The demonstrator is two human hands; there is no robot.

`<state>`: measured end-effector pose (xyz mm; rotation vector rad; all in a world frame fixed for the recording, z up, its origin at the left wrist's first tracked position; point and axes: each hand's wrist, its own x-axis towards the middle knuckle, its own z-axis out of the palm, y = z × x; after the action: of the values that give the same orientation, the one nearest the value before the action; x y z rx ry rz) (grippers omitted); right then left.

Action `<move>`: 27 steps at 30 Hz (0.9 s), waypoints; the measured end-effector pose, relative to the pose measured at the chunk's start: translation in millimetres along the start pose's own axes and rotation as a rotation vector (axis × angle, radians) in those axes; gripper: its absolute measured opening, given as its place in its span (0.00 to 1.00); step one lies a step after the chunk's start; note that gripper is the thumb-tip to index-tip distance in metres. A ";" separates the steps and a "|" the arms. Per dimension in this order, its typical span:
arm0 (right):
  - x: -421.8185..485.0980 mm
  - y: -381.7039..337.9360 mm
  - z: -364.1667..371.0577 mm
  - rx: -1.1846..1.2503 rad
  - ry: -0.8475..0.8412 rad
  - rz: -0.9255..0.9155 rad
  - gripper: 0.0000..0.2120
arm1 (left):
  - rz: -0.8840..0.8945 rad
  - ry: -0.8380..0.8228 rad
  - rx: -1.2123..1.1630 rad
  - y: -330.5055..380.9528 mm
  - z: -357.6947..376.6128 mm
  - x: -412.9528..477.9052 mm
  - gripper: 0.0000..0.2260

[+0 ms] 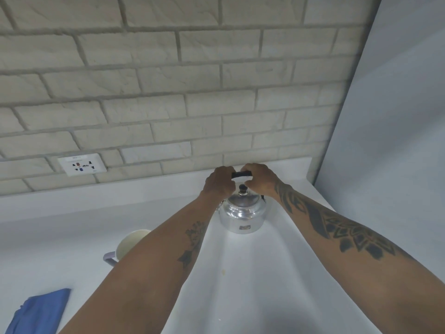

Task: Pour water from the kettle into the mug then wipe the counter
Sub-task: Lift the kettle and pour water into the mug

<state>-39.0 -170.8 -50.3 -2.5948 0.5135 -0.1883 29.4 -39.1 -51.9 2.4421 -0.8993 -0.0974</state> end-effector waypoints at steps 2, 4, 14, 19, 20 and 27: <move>1.2 0.8 1.3 0.020 0.006 0.008 0.11 | -0.008 0.021 -0.005 -2.0 -0.9 1.7 0.08; 2.0 0.5 0.9 0.039 0.015 0.017 0.06 | -0.012 0.021 -0.008 -3.4 -3.2 3.0 0.07; -5.9 -11.9 -5.5 0.092 -0.051 -0.067 0.03 | -0.003 -0.081 -0.086 -16.0 -28.5 -8.0 0.07; -20.8 -34.0 -9.3 0.174 -0.014 -0.116 0.03 | 0.015 -0.048 -0.165 -26.0 -56.9 -30.6 0.07; -25.2 -40.4 -10.5 0.193 -0.003 -0.132 0.04 | 0.013 -0.046 -0.171 -27.8 -63.6 -35.8 0.07; -55.8 -78.0 -4.3 0.360 0.045 -0.216 0.05 | 0.033 -0.037 -0.196 -49.6 -104.5 -75.4 0.10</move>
<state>-66.0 -87.6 -10.8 -2.2910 0.1904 -0.3750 25.1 87.0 4.1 2.2496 -0.9014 -0.2092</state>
